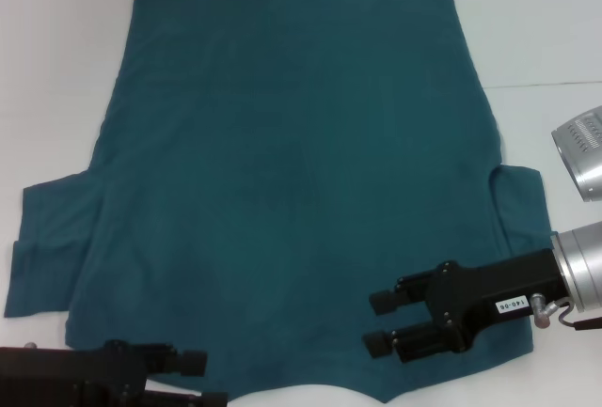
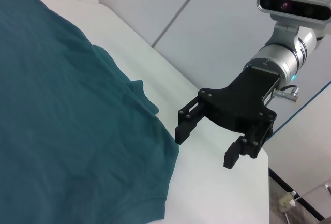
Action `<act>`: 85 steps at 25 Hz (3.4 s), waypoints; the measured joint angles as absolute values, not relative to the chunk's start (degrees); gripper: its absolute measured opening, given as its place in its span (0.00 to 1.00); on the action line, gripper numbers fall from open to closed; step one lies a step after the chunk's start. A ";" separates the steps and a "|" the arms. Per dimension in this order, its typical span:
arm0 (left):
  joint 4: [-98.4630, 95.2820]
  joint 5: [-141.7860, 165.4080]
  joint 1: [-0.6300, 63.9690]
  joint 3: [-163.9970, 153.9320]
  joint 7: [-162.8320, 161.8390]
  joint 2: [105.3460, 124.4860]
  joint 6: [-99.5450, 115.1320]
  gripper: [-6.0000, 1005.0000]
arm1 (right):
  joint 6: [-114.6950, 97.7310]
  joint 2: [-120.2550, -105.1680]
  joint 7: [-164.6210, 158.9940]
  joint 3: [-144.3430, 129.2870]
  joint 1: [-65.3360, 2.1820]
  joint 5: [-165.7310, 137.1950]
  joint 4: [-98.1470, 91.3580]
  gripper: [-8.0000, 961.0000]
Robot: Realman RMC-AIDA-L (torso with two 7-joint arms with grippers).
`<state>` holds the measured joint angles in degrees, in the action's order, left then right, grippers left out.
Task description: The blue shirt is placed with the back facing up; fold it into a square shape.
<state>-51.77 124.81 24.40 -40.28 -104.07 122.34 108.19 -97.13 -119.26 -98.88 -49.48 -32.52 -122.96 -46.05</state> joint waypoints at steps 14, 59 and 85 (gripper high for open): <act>-51.77 124.81 24.35 -40.25 -104.06 122.34 108.28 0.87 | -97.13 -119.27 -98.88 -49.57 -32.51 -122.96 -46.05 0.75; -37.29 124.69 28.37 -17.88 -135.43 117.61 62.16 0.87 | -69.06 -106.51 -143.57 -45.45 -47.65 -125.53 -32.07 0.75; -33.98 124.77 28.40 -21.22 -132.72 117.95 58.42 0.87 | -69.45 -106.70 -143.35 -45.43 -47.55 -125.22 -31.99 0.75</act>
<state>-33.98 124.77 28.40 -21.22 -132.72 117.95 58.42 -69.45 -106.70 -143.35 -45.43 -47.55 -125.22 -31.99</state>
